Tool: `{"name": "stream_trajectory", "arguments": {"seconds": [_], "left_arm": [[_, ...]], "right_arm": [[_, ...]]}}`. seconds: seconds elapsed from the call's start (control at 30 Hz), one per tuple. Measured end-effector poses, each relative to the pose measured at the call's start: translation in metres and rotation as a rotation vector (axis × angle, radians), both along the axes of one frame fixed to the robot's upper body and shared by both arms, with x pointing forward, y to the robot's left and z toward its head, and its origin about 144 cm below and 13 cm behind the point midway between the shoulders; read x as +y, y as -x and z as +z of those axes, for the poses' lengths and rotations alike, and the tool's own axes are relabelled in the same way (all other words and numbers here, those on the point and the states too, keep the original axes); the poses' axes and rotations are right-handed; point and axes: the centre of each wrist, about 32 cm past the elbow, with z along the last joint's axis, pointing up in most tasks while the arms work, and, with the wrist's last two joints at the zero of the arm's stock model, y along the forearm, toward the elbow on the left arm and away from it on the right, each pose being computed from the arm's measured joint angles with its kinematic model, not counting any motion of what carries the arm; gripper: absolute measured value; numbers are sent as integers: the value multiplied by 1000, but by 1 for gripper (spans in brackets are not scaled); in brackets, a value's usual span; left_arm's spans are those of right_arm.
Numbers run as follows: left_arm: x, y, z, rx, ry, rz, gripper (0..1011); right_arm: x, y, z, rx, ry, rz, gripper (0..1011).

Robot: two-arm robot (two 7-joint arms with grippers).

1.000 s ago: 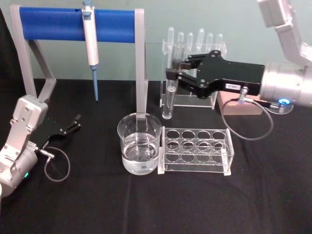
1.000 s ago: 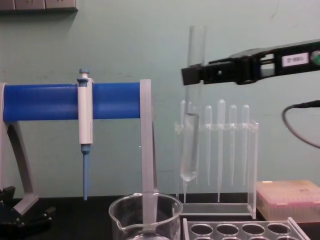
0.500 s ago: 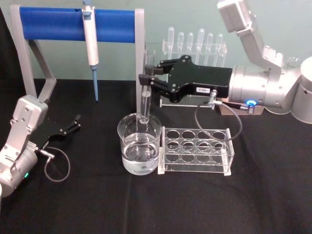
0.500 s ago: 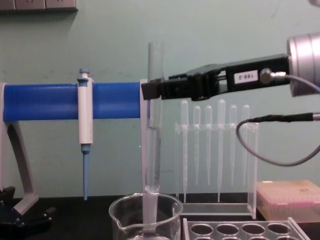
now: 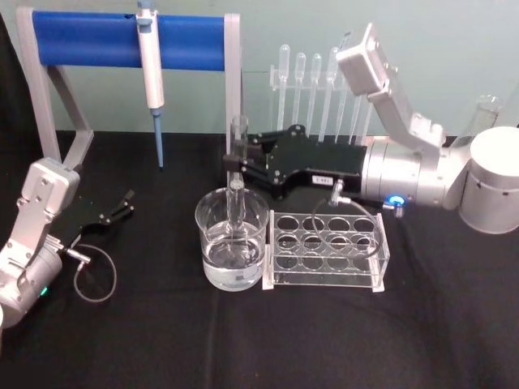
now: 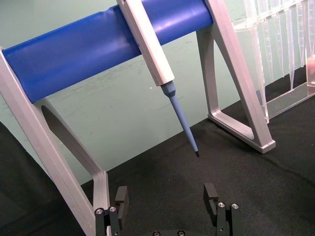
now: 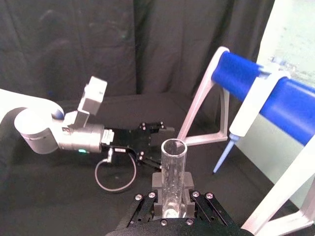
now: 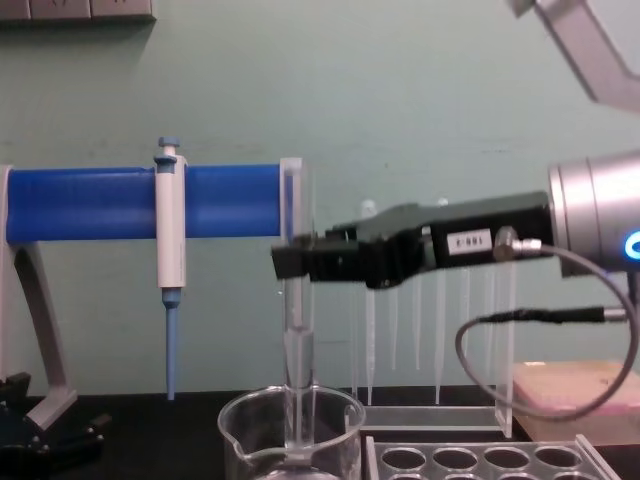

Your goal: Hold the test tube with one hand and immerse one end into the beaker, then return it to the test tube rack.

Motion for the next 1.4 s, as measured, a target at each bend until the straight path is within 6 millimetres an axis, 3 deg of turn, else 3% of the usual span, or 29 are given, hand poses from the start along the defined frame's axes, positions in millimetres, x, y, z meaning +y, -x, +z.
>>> {"name": "stream_trajectory", "arguments": {"seconds": [0.53,1.4], "left_arm": [[0,0,0,0,0,0,1000],[0,0,0,0,0,0,1000]], "right_arm": [[5,3,-42,19,13,-26,243],[6,8,-65,41,26,-63,243]]}}
